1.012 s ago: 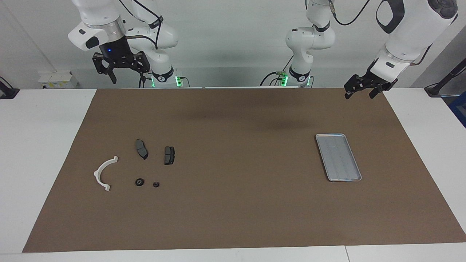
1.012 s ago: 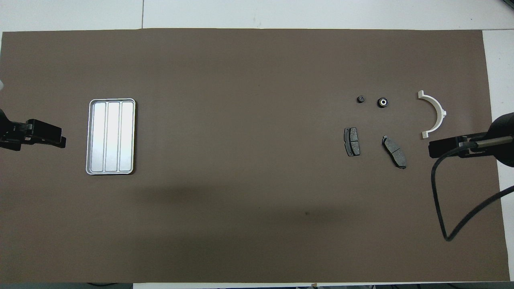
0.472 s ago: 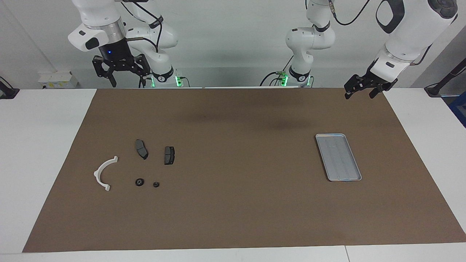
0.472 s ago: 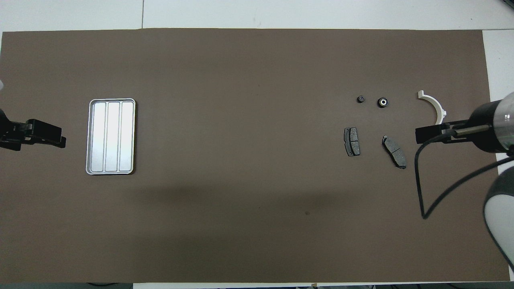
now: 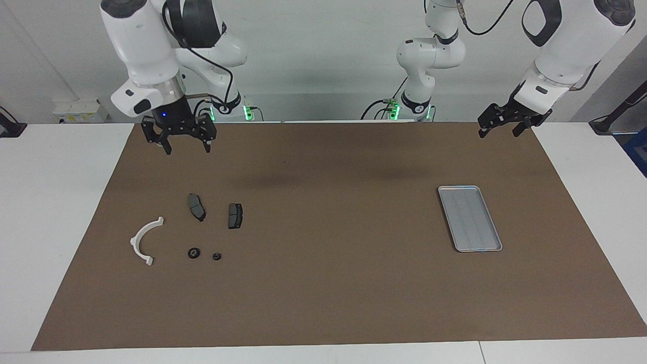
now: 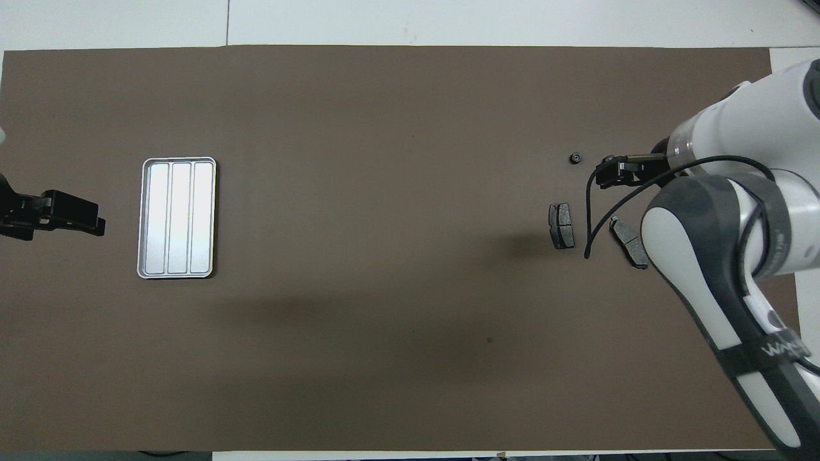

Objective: Pick bearing gear from pile to tray
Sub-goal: 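Reach the right gripper to the nearer small dark bearing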

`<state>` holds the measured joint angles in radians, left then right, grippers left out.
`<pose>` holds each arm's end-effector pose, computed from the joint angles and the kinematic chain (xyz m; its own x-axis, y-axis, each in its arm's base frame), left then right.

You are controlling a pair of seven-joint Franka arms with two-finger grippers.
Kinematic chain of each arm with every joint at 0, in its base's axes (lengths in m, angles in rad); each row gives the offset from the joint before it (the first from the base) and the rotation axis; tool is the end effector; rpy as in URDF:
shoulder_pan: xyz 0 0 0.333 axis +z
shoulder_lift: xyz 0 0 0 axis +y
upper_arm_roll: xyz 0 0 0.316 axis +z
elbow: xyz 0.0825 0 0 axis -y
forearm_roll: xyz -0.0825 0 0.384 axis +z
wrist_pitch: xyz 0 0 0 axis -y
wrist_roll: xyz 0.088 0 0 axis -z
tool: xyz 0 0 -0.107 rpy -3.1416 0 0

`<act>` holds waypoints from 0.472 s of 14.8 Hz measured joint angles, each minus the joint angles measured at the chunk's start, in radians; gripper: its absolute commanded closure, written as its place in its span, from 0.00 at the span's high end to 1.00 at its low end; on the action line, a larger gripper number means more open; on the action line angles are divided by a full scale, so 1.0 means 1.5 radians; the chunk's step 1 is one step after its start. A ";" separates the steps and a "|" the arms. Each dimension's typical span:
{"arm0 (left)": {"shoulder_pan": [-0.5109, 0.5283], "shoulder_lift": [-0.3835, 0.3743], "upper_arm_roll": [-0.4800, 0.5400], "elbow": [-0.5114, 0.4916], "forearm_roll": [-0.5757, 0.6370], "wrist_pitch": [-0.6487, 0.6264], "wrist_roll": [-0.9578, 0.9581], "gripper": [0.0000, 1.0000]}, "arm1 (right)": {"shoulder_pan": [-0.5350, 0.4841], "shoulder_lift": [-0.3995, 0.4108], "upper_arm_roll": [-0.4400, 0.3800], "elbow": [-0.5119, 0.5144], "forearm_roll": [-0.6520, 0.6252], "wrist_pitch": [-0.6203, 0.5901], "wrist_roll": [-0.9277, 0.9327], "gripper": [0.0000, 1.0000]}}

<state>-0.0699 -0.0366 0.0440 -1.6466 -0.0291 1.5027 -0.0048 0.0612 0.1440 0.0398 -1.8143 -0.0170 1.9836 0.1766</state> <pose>0.5336 -0.0167 0.6034 0.9940 -0.0231 -0.1072 -0.0200 -0.9993 0.0302 0.6015 0.0589 0.4605 0.9972 -0.0693 0.0268 -0.0695 -0.9976 0.0054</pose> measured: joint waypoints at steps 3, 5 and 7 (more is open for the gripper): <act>0.000 0.000 0.000 0.000 0.000 0.000 0.000 1.00 | -0.001 0.081 -0.001 0.000 0.000 0.080 0.021 1.00; 0.000 0.000 0.000 0.000 0.000 0.000 0.000 1.00 | -0.002 0.125 -0.002 0.001 0.000 0.130 0.042 0.99; 0.000 0.000 0.000 0.000 0.000 0.000 0.000 1.00 | -0.001 0.156 -0.002 0.008 0.000 0.166 0.060 0.96</act>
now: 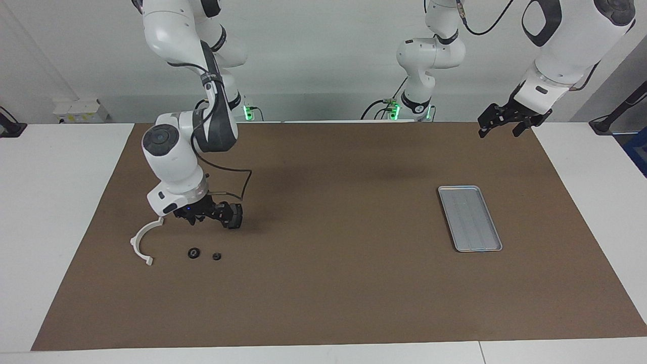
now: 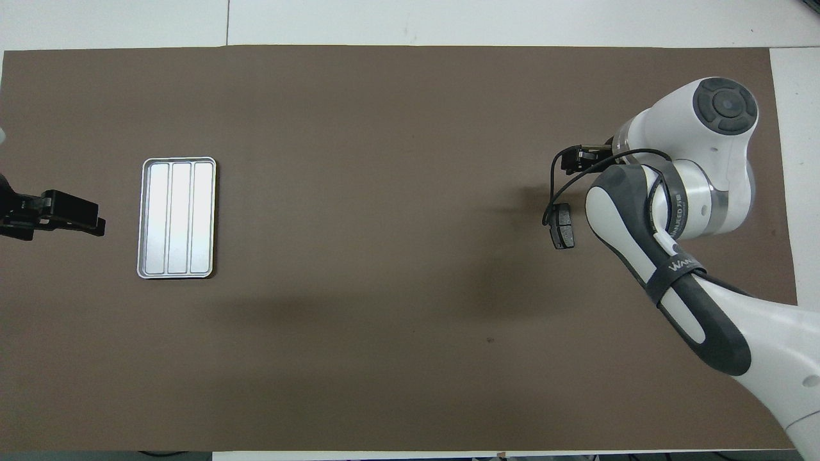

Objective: Pick bearing gear from pile to tray
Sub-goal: 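Reach the right gripper to the nearer small dark bearing, then close the right gripper on the dark bearing and lift it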

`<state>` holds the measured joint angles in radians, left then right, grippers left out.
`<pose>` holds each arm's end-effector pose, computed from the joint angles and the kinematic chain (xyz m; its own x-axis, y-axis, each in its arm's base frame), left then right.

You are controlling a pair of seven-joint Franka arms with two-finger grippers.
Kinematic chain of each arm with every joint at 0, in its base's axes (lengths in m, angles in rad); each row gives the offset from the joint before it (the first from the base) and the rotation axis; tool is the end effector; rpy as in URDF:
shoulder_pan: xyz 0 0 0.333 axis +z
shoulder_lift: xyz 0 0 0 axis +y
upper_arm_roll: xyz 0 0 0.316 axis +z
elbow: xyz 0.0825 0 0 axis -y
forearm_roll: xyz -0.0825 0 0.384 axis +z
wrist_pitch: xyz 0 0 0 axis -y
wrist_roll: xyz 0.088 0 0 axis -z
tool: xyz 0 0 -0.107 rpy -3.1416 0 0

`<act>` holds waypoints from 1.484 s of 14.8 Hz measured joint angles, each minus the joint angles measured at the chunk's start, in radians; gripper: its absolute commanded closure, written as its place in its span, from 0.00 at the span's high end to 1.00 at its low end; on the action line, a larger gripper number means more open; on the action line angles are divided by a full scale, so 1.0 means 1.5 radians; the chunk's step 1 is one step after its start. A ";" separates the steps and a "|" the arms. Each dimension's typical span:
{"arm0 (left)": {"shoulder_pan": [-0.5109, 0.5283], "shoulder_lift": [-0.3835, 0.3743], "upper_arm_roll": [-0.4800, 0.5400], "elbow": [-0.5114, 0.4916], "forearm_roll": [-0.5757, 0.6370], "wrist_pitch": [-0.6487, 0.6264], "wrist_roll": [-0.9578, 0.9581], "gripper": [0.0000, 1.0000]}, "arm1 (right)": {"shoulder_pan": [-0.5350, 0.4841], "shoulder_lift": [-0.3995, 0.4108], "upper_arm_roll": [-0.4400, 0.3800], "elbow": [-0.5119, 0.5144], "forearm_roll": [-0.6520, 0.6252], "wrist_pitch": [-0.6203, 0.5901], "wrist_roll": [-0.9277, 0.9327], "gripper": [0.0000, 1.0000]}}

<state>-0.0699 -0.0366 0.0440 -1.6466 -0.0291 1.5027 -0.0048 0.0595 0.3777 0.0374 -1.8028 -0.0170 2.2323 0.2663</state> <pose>0.5336 -0.0167 0.6034 0.9940 -0.0231 -0.1072 -0.0200 -0.9993 0.0302 0.6459 0.0604 0.3419 0.9856 -0.1617 0.0503 -0.1612 -0.9868 -0.0136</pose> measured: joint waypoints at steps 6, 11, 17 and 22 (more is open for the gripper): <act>0.000 0.000 0.000 0.000 0.000 0.000 0.000 1.00 | 0.006 0.102 0.001 0.072 0.000 0.026 0.049 0.86; 0.000 0.000 0.000 0.000 0.000 0.000 0.000 1.00 | 0.012 0.116 0.000 0.078 -0.001 0.030 0.084 0.83; 0.000 0.000 0.000 0.000 0.000 0.000 0.000 1.00 | 0.009 0.119 -0.001 0.080 -0.002 0.030 0.084 0.67; 0.000 0.000 0.000 0.000 0.000 0.000 0.000 1.00 | 0.008 0.119 -0.004 0.084 -0.004 0.035 0.084 0.51</act>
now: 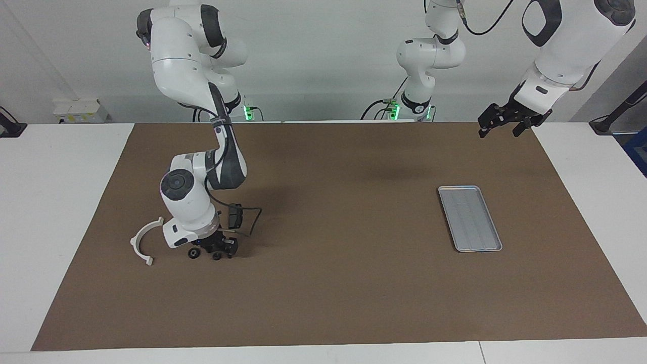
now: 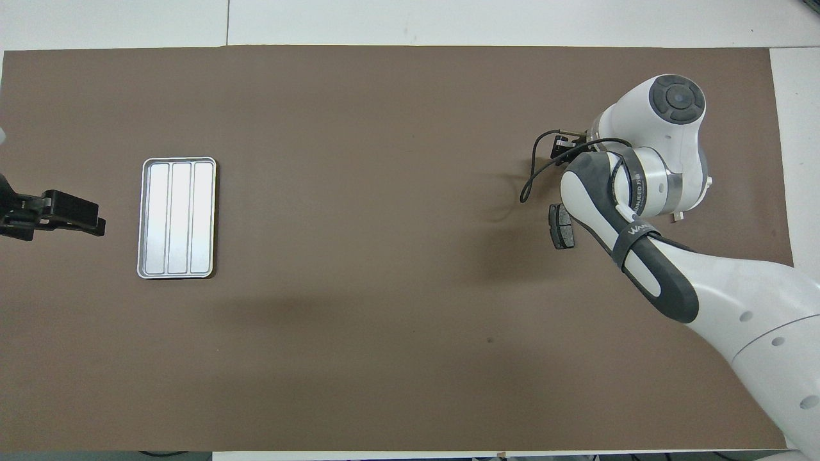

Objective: Pick bearing gear from pile to tray
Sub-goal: 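Close the right gripper on the dark bearing and lift it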

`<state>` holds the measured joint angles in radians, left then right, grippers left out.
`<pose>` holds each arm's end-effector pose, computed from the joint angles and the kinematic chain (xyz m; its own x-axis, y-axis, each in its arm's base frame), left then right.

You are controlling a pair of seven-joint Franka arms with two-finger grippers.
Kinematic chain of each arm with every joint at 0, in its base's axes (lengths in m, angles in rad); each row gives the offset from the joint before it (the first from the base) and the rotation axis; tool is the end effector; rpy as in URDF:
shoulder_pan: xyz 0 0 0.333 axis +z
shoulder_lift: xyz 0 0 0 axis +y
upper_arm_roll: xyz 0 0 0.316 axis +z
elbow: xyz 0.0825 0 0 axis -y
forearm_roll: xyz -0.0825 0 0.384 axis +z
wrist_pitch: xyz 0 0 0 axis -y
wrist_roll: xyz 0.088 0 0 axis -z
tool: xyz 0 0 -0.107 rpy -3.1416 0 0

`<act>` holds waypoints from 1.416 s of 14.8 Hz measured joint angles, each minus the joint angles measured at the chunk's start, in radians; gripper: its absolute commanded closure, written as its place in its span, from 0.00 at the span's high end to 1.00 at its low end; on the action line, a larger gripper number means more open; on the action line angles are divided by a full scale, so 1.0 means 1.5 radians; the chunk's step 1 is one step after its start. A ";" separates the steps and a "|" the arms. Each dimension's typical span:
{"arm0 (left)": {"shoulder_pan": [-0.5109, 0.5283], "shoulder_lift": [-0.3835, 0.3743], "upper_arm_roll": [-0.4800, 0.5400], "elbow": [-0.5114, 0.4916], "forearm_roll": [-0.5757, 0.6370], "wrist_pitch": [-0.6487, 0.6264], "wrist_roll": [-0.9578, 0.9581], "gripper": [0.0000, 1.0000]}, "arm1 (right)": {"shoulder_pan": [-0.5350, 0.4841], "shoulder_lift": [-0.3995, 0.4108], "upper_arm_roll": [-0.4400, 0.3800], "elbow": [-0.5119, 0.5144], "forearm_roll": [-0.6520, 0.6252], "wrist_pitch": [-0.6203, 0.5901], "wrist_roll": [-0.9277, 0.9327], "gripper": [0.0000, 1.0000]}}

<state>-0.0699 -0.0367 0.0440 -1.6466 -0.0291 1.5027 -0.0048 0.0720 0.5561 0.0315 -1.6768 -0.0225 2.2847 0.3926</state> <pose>0.5336 -0.0167 0.6035 0.9940 -0.0231 -0.1071 -0.0200 -0.9993 0.0302 0.6805 0.0677 0.2847 0.9598 -0.2765 0.0486 -0.2759 -0.9610 -0.0189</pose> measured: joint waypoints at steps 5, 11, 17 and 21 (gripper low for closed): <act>0.000 0.000 0.000 0.000 0.000 0.000 0.000 1.00 | -0.001 0.000 0.000 0.000 0.000 0.007 0.002 0.33; 0.000 0.000 0.000 0.000 0.000 0.000 0.000 1.00 | -0.001 0.000 0.000 0.001 0.000 0.016 0.005 0.00; 0.000 0.000 0.000 0.000 0.000 0.000 0.000 1.00 | -0.001 0.000 0.000 0.009 -0.013 -0.012 0.005 0.00; 0.000 0.000 0.000 0.000 0.000 0.000 0.000 1.00 | 0.004 -0.019 0.005 0.103 -0.042 -0.220 -0.006 0.00</act>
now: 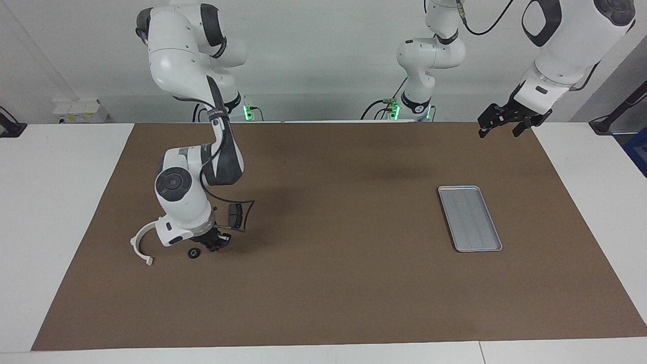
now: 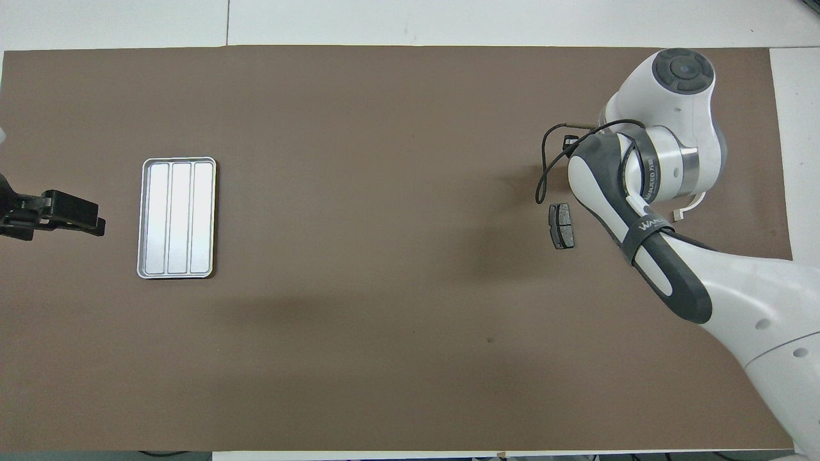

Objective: Pick bearing gear from pile to tray
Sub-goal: 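Carry the bearing to the table middle and release it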

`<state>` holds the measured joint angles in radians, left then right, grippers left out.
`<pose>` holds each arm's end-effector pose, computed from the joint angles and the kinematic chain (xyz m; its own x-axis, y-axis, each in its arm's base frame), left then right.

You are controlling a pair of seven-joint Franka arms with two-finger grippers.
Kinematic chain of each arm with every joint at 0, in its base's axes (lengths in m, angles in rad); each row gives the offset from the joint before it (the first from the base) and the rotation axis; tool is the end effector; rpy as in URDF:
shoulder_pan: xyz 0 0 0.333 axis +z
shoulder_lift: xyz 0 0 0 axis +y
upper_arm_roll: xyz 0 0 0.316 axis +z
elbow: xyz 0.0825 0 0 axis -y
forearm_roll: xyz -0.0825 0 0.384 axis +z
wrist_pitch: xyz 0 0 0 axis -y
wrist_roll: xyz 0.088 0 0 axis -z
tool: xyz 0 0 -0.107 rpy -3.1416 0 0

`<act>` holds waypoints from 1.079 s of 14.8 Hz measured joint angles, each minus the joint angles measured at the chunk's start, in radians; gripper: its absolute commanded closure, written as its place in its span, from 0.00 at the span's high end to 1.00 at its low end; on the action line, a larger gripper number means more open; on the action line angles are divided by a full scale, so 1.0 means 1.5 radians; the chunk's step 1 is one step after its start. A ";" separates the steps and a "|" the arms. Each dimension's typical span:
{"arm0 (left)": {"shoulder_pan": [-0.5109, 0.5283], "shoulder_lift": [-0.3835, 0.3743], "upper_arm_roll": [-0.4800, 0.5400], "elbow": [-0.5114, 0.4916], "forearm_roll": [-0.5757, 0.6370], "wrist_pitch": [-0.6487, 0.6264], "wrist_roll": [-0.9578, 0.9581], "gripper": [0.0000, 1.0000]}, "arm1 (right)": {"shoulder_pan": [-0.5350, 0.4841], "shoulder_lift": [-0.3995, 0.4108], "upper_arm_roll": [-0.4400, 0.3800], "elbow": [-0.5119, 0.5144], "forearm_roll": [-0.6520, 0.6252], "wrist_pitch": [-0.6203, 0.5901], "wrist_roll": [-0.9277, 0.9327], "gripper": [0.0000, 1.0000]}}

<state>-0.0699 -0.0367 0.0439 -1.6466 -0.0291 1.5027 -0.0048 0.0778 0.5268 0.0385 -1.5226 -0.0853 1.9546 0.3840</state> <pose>0.5336 -0.0167 0.6035 0.9940 -0.0232 -0.1071 -0.0201 -0.9993 0.0302 0.6830 0.0702 0.3465 0.9693 -0.2365 -0.0669 -0.2304 -0.9691 0.0878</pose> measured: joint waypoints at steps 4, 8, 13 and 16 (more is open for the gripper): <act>0.000 0.000 0.000 0.000 0.000 0.000 0.000 1.00 | 0.050 -0.076 0.012 0.065 0.006 -0.176 0.037 0.00; 0.000 0.000 0.000 0.000 0.000 0.000 0.000 1.00 | 0.179 -0.111 0.020 0.070 0.042 -0.193 0.320 0.00; 0.000 0.000 0.000 0.000 0.000 0.000 0.000 1.00 | 0.295 -0.088 0.023 0.025 0.064 -0.061 0.598 0.00; -0.001 0.000 -0.002 0.000 0.000 0.000 0.000 1.00 | 0.325 -0.061 0.023 -0.019 0.065 0.032 0.678 0.00</act>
<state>-0.0707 -0.0367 0.0412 -1.6466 -0.0291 1.5027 -0.0045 0.5658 0.4359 0.0735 -1.5505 0.0117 2.0024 1.4006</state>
